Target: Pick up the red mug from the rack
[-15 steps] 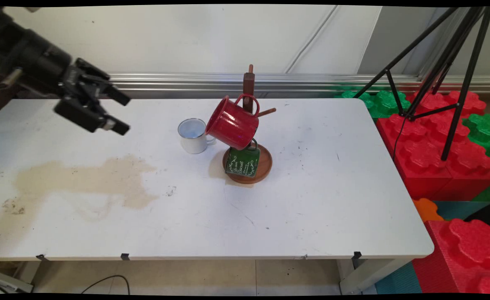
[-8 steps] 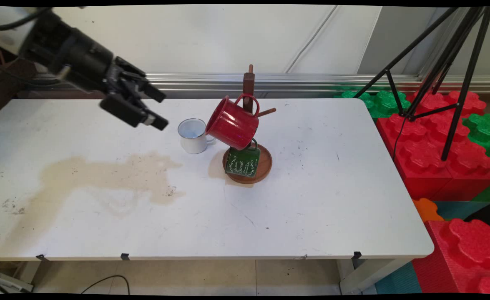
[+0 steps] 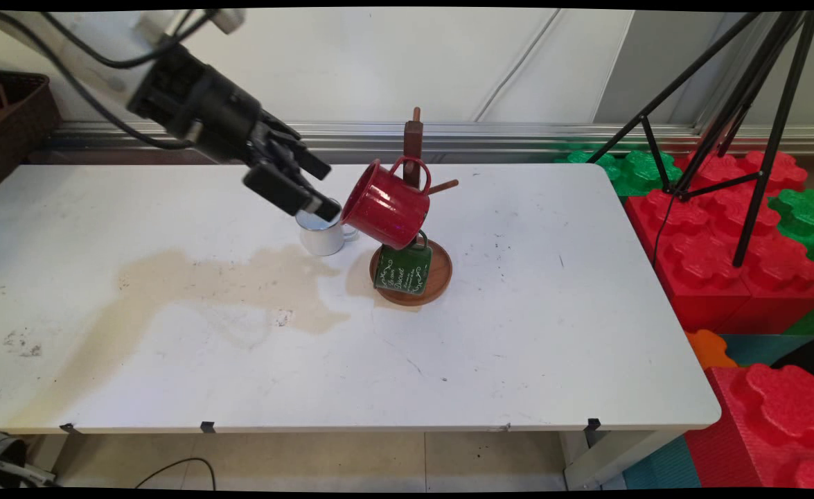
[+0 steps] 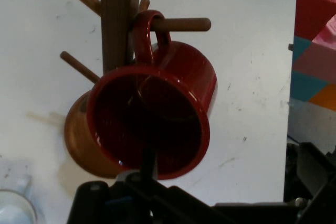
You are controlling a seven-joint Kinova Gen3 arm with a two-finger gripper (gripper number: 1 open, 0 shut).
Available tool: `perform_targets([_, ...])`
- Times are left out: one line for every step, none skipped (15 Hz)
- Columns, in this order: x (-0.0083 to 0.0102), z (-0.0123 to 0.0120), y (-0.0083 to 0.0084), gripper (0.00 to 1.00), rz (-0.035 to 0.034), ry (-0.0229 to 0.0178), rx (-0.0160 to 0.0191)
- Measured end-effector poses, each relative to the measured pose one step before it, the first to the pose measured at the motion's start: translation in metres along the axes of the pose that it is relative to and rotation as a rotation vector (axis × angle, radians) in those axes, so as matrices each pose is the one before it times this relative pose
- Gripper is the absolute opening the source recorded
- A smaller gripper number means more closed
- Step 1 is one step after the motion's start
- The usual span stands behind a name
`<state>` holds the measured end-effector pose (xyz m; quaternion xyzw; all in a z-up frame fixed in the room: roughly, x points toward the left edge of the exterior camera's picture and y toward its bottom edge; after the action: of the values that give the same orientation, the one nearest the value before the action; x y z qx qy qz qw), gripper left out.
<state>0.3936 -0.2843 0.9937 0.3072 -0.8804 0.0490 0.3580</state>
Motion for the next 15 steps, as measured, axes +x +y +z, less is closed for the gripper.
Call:
perform_targets([0.00209,0.00834,-0.00221,1.0,-0.00325,0.00105,-0.00835])
perform_targets([0.00111,0.00425,-0.00113,1.0,-0.00171,0.00098,-0.00423])
perform_targets([0.00162,0.00627,-0.00157,1.0,-0.00271,0.00124,-0.00668])
perform_targets([0.00129,0.00523,-0.00125,1.0,-0.00242,0.00071,-0.00545])
perform_targets([0.00116,0.00506,-0.00124,1.0,-0.00258,0.00067,-0.00511])
perform_targets([0.00097,0.00484,-0.00109,1.0,-0.00232,-0.0004,-0.00498])
perform_targets([0.00093,0.00471,-0.00117,1.0,-0.00204,-0.00032,-0.00435])
perform_targets([0.00099,0.00623,-0.00182,1.0,-0.00302,-0.00032,-0.00287])
perform_targets([0.00088,0.00574,-0.00135,1.0,-0.00256,-0.00027,-0.00403])
perform_targets([0.00092,0.00595,-0.00097,1.0,-0.00084,-0.00077,-0.00593])
perform_targets([0.00063,0.00335,-0.00036,1.0,0.00021,-0.00016,-0.00409])
perform_targets([0.00065,0.00303,-0.00024,1.0,0.00015,-0.00011,-0.0038])
perform_targets([0.00067,0.00261,-0.00013,1.0,0.00058,0.00039,-0.00344])
perform_targets([0.00097,0.00313,-0.00017,1.0,0.00033,0.00021,-0.00372])
perform_targets([0.00088,0.00222,-0.00015,1.0,0.00007,0.0004,-0.00322])
